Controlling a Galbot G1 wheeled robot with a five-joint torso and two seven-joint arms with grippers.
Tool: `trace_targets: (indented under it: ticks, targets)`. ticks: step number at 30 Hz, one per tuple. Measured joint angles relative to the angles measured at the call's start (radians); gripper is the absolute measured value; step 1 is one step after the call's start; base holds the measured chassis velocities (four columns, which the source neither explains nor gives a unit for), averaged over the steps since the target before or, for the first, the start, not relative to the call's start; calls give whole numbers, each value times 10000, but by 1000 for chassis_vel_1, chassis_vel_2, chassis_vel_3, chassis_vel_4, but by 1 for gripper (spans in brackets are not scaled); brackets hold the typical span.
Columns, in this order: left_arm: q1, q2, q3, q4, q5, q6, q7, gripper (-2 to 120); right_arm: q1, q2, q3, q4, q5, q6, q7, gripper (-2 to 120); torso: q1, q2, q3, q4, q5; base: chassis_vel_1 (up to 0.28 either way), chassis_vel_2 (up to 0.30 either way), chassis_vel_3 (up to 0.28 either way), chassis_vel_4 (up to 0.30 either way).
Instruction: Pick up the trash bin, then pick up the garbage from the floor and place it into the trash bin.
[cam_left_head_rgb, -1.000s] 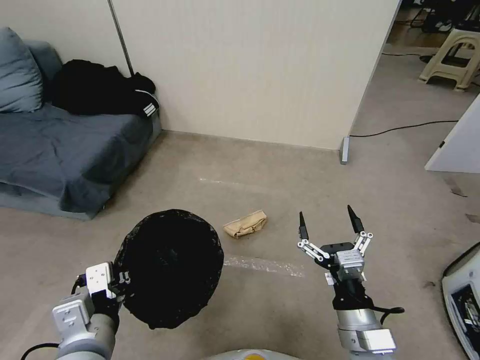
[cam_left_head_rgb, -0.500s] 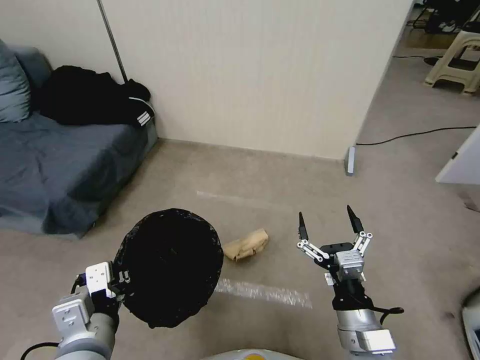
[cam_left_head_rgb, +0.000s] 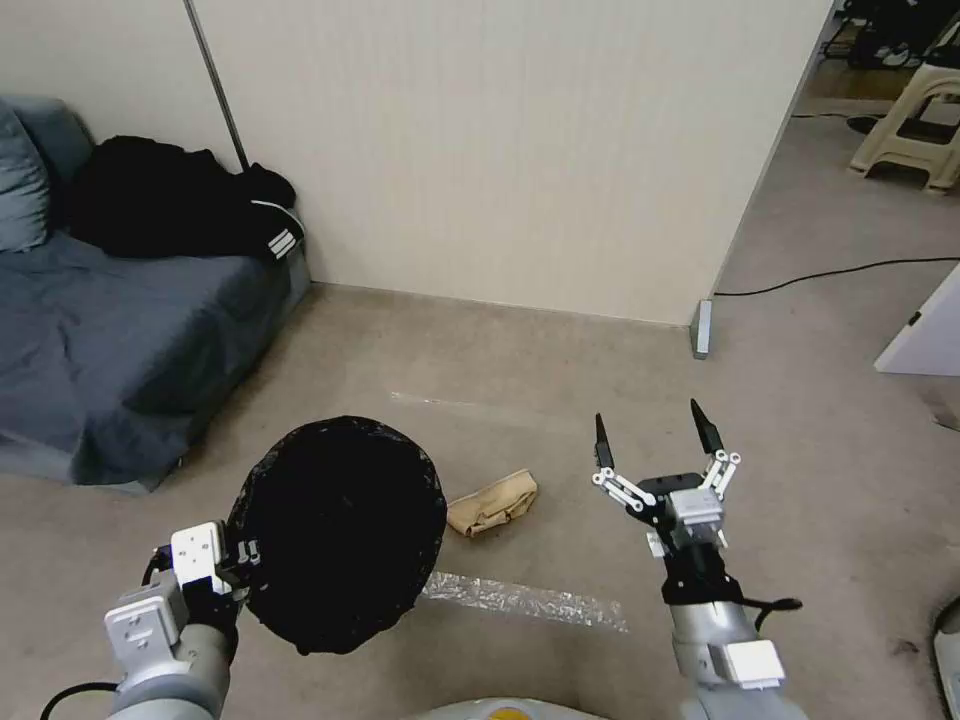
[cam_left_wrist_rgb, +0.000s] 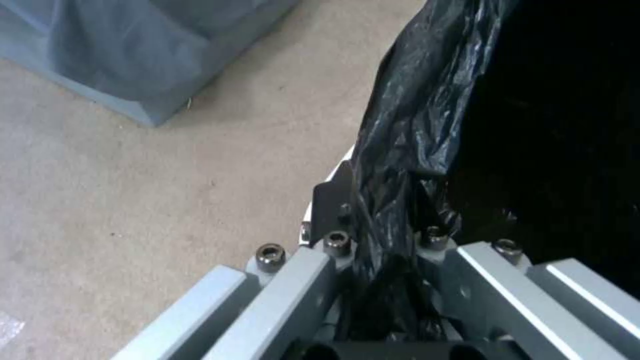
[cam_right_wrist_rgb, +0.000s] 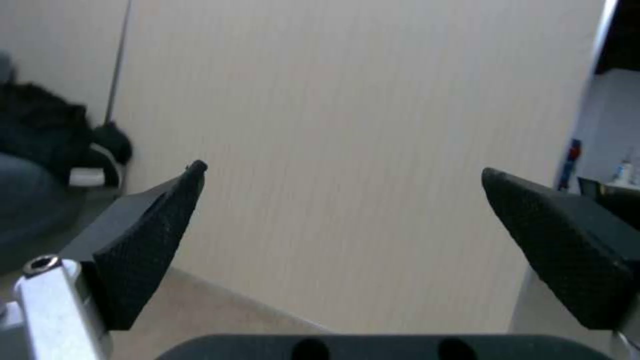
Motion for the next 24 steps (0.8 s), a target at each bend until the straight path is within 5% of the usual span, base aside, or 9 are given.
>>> trace_targets:
  ticks: [10, 24]
  targets:
    - [-313, -18, 54, 79, 29, 208, -53, 1, 1755, -2455, -44, -1329, -58, -1379, -901, 100, 0, 0, 0, 0, 1, 0, 0, 0, 0]
    - [-397, -188, 184, 191, 332, 247, -70, 1, 3672, -5711, -1252, -3207, -1142, -1054, -2559, 100, 1, 0, 1, -1, 0, 0, 0, 0, 0]
